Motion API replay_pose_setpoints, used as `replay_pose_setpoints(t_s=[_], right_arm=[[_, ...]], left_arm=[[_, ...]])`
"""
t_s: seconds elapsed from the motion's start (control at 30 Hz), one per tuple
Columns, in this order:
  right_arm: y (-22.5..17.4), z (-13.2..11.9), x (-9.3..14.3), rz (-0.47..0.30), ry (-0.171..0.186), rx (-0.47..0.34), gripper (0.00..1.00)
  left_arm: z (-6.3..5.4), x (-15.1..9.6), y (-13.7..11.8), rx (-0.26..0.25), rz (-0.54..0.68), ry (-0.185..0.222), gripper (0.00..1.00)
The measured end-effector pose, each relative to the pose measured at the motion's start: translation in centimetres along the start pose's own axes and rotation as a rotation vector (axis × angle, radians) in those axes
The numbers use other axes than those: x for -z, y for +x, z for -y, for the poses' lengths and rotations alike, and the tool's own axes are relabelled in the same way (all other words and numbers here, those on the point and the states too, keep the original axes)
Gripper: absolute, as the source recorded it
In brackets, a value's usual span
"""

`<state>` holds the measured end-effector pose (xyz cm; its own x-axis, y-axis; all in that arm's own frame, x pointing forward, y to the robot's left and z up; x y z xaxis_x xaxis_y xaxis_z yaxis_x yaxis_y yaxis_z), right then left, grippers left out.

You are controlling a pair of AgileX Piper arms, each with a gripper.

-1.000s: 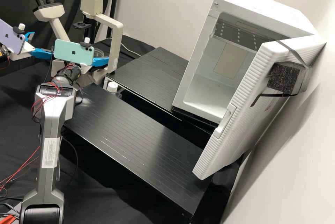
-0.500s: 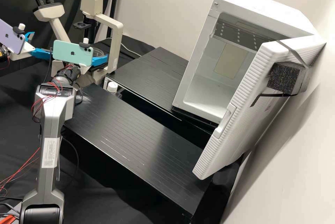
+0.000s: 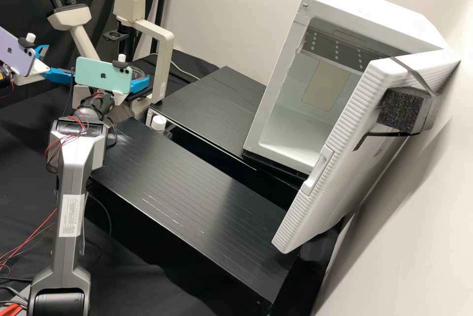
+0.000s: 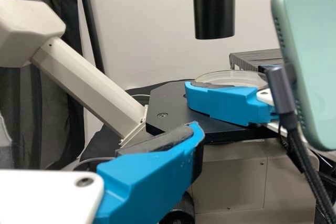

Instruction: Move the petri dish to the bench.

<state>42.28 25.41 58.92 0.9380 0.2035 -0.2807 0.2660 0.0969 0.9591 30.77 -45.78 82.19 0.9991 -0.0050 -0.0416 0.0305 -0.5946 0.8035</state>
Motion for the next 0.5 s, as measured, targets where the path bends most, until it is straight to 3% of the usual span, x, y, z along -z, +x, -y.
replay_pose_setpoints(t_s=[0.5], right_arm=[[0.04,-0.08,-0.23,0.008,0.005,0.000,0.00]], left_arm=[[0.00,0.00,0.00,0.000,0.000,0.000,1.00]])
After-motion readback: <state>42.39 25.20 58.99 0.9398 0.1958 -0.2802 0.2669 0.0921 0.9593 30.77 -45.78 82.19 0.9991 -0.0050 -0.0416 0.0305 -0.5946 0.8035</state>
